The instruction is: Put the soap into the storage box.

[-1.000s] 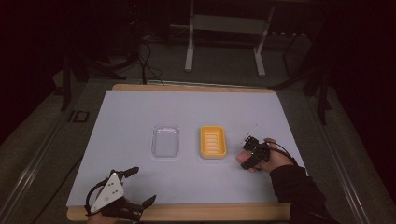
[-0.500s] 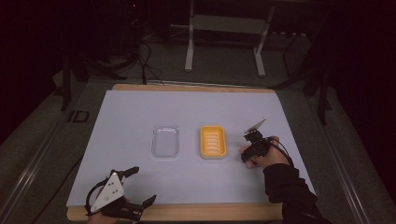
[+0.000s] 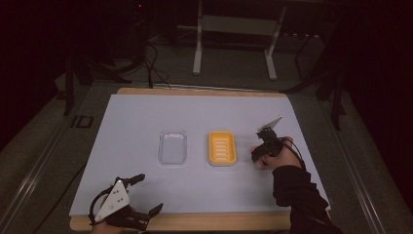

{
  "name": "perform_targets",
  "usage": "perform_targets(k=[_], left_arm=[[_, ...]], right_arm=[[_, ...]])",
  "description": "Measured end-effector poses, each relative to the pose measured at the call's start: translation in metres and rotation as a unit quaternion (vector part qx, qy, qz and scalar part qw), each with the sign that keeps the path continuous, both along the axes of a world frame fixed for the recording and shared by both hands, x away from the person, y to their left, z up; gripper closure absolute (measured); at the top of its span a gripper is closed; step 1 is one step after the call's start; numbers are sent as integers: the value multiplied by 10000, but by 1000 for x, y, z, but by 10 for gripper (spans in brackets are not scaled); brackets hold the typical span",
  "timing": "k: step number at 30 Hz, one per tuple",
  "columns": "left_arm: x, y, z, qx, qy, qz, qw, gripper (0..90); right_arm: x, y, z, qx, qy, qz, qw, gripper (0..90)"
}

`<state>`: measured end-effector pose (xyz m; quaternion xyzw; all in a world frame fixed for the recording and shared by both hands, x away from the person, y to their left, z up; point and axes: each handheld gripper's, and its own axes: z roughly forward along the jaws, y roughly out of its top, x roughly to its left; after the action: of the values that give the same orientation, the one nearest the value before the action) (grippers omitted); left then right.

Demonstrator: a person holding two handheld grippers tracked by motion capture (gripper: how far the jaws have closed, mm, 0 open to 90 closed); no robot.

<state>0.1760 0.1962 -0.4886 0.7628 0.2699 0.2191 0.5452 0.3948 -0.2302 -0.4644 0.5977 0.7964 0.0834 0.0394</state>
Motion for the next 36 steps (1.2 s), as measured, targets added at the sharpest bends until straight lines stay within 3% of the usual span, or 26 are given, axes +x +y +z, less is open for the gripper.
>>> perform_targets(k=[9, 14, 36], left_arm=[[0, 0, 0, 16, -6, -13, 10000, 2], [-1, 0, 0, 22, -11, -24, 10000, 2], [-1, 0, 1, 9, -15, -39, 10000, 2]], right_arm=[[6, 21, 25, -124, -300, 15, 9995, 375], [9, 33, 34, -136, -345, -26, 9993, 375], [10, 79, 54, 46, -628, 91, 9980, 375]])
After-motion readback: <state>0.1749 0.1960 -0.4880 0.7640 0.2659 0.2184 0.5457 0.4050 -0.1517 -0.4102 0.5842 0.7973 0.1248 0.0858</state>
